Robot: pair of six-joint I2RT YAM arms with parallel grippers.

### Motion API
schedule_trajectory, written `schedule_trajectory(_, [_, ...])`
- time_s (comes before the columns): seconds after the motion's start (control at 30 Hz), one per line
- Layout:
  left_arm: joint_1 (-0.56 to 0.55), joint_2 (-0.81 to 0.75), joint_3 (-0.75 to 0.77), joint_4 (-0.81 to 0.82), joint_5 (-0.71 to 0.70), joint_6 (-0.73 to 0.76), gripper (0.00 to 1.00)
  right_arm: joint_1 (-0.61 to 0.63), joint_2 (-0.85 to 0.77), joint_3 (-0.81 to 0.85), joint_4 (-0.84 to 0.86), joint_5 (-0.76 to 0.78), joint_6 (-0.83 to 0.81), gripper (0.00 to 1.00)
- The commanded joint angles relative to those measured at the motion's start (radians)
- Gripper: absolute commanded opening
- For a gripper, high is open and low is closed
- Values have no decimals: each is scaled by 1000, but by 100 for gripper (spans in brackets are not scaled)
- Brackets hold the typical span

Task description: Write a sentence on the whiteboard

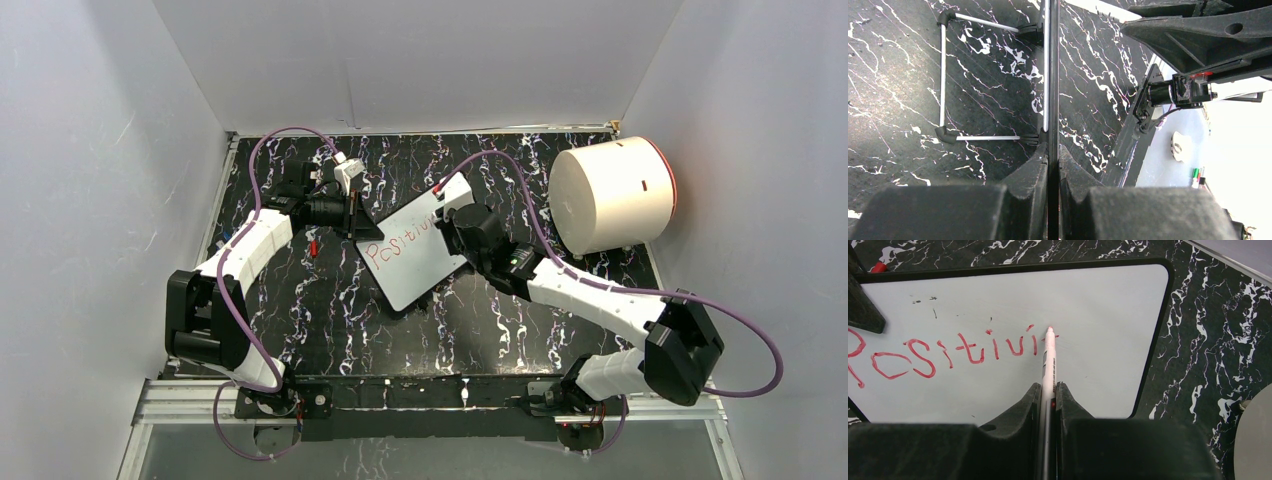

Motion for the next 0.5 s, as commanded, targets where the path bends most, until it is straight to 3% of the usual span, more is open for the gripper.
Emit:
schedule_trajectory(0.0, [-15,38,-17,-86,-83,20,0,-5,14,32,54,3,-19,0])
schedule_trajectory(0.47, [-15,37,-17,-86,-85,21,0,-5,6,4,-25,-31,11,0])
